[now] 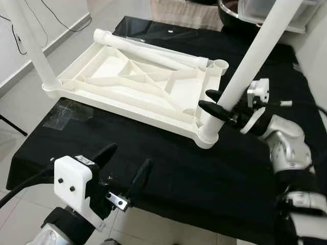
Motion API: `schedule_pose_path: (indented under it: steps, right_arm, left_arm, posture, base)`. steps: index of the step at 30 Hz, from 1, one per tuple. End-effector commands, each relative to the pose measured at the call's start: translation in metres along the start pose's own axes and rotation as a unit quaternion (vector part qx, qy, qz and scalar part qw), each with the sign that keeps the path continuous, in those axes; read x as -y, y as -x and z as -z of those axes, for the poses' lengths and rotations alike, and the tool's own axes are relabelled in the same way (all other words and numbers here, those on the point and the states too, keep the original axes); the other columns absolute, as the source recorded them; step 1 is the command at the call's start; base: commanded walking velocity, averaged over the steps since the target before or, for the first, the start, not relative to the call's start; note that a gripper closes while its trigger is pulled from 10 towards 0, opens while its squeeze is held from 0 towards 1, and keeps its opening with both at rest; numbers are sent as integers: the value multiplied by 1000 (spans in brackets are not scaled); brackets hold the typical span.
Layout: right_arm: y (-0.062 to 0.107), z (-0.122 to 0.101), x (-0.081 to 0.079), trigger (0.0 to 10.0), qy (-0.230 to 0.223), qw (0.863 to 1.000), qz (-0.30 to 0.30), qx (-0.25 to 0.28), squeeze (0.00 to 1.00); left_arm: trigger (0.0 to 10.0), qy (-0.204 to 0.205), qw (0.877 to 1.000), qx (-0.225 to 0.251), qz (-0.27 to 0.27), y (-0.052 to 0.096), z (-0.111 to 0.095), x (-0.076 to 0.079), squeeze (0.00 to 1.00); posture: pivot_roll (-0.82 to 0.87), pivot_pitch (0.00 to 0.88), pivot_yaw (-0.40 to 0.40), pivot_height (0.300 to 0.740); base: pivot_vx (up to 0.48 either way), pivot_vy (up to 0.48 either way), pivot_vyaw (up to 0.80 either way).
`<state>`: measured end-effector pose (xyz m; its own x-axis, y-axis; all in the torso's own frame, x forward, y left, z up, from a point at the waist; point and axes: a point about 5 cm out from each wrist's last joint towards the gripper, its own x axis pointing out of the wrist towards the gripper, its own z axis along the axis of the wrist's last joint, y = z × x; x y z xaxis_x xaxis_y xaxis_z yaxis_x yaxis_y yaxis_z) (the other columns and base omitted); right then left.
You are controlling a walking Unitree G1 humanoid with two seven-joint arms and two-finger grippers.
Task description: Building children table
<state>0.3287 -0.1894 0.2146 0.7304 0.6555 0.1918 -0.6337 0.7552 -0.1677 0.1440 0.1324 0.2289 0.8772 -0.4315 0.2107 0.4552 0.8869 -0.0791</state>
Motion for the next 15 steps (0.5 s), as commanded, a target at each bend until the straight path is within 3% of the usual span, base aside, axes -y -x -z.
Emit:
schedule_pose_path:
  steps: [1,3,4,6,8,10,15]
  right_arm:
    - [19,44,-32,0,42,979,130,-154,0]
    - [19,44,-32,0,42,979,130,-154,0]
    - [28,39,-40,0,90,944,268,-171,0]
    - [28,39,-40,0,90,944,268,-171,0]
    - [8,27,-33,0,102,946,273,-143,0]
    - [-1,24,-33,0,98,948,274,-132,0]
    - [-9,20,-34,0,95,949,274,-123,0]
  left_arm:
    - [10000,-5,1000,-5,5,0,1,0,0]
    - [10000,-5,1000,-5,5,0,1,0,0]
    - [10000,-4,1000,-3,5,-2,0,0,0]
    - [10000,-4,1000,-3,5,-2,0,0,0]
    - [10000,-4,1000,-1,4,-2,-1,-1,0]
    - [10000,-5,1000,0,3,-2,-1,-1,0]
    - [10000,-5,1000,0,3,-1,-1,-2,0]
  posture:
    - [190,205,-86,740]
    - [190,205,-86,740]
    - [192,205,-89,740]
    - [192,205,-89,740]
    - [190,210,-94,740]
    - [190,210,-94,740]
    - [191,213,-94,740]
  base:
    - [0,0,0]
    - [0,0,0]
    - [0,0,0]
    - [0,0,0]
    - [0,0,0]
    - [0,0,0]
    - [0,0,0]
